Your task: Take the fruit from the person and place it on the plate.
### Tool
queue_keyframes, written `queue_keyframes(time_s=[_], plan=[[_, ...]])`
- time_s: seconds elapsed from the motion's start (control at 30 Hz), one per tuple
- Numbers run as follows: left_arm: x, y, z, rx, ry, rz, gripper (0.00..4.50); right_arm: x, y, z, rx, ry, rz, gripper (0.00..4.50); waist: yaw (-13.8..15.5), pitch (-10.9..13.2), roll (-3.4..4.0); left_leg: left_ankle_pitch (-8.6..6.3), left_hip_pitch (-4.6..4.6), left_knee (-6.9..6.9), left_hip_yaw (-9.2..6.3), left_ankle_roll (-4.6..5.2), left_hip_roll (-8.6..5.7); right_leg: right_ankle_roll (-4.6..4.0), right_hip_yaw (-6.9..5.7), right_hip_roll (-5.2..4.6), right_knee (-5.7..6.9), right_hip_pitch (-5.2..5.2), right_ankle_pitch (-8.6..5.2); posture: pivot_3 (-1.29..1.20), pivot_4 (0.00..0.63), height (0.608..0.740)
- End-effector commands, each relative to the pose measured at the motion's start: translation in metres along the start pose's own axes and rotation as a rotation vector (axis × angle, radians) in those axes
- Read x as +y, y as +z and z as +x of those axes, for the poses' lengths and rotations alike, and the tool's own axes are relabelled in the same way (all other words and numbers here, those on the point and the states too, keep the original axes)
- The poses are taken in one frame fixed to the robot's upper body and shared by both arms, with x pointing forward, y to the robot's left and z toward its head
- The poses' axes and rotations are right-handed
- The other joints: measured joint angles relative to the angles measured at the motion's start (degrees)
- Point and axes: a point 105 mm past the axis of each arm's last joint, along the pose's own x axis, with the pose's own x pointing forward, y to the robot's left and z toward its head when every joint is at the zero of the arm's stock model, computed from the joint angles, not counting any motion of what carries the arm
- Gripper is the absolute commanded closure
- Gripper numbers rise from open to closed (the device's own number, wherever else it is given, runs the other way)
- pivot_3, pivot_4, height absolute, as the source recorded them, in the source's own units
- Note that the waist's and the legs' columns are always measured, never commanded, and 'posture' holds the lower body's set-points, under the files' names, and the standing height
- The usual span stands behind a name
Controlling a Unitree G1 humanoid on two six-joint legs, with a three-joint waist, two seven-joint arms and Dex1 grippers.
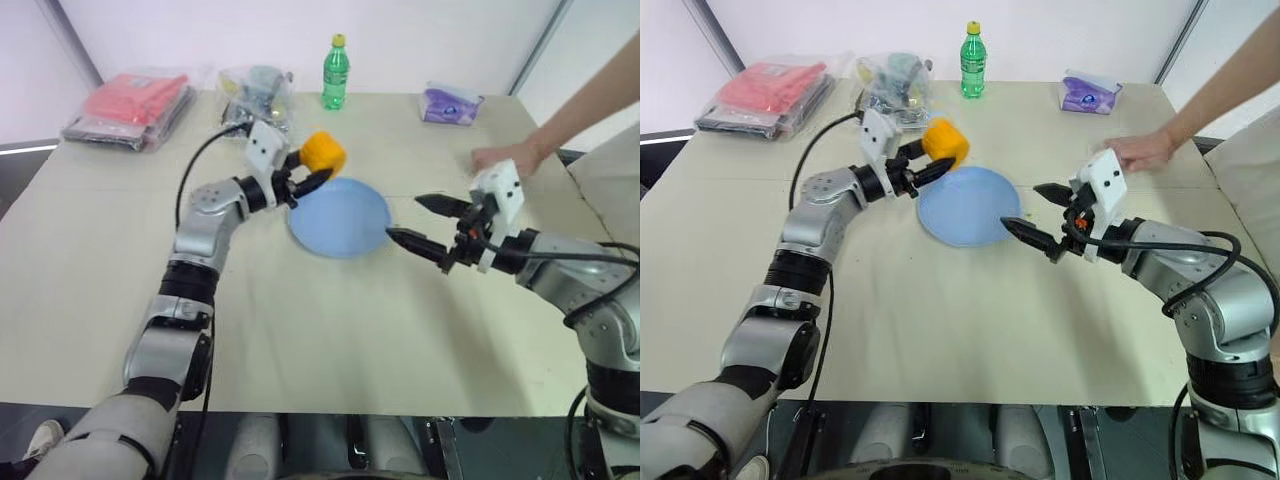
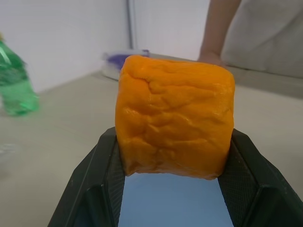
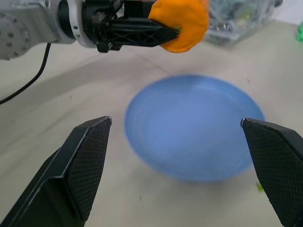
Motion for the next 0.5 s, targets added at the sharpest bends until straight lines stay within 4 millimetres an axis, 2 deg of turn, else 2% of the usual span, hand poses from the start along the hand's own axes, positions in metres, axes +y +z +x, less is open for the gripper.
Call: queue_keyframes(time_s=[0.03,0.2,0.3,0.37,0.43,0.47,0.5], plan=[[-0.001,-0.004,0.012,0.044,-0.021,0.014,2.36,0.008,-0.004,-0.004,0.067,-0.013,-0.128,0.00,0.0,0.0,0.00,0.00,0.01,0.00,-0.02,0.00,0.01,0.00,0.00,0.02,0.00,0.00,0.00,0.00,0.150,0.731],[0.000,-0.032,0.020,0.154,-0.025,0.010,2.36,0.012,-0.009,-0.003,0.050,-0.049,-0.119,0.00,-0.2,0.0,0.00,-0.03,0.01,-0.01,-0.05,0.05,0.01,0.00,0.01,0.06,-0.02,-0.01,0.00,0.00,0.150,0.731],[-0.001,-0.041,0.022,0.182,-0.027,-0.005,2.36,0.013,-0.010,-0.003,0.045,-0.075,-0.115,0.00,-0.1,0.0,-0.01,-0.03,-0.01,-0.01,-0.05,0.05,0.01,0.00,0.00,0.06,-0.01,-0.03,0.00,0.00,0.150,0.731],[-0.001,-0.043,0.023,0.193,-0.036,-0.006,1.33,0.016,-0.012,-0.003,0.044,-0.084,-0.109,0.00,0.0,0.0,-0.02,-0.03,-0.01,-0.01,-0.05,0.05,0.01,0.00,0.00,0.06,-0.02,-0.03,0.00,0.00,0.150,0.731],[-0.001,-0.043,0.023,0.193,-0.041,-0.006,0.60,0.017,-0.014,-0.003,0.044,-0.091,-0.107,0.00,0.2,0.0,-0.02,-0.03,-0.03,0.00,-0.05,0.05,0.01,0.00,0.00,0.05,-0.02,-0.03,0.00,0.00,0.150,0.731],[-0.001,-0.042,0.024,0.189,-0.042,-0.012,0.02,0.018,-0.014,-0.003,0.041,-0.093,-0.104,0.00,0.2,0.0,-0.02,-0.03,-0.04,0.00,-0.05,0.05,0.00,0.00,0.00,0.03,-0.02,-0.03,0.00,0.00,0.150,0.731],[-0.001,-0.040,0.024,0.184,-0.042,-0.015,0.02,0.018,-0.014,-0.003,0.039,-0.096,-0.099,0.00,0.1,0.0,-0.02,-0.03,-0.04,0.00,-0.04,0.05,-0.01,0.00,0.00,0.02,-0.02,-0.02,0.00,0.00,0.150,0.731]])
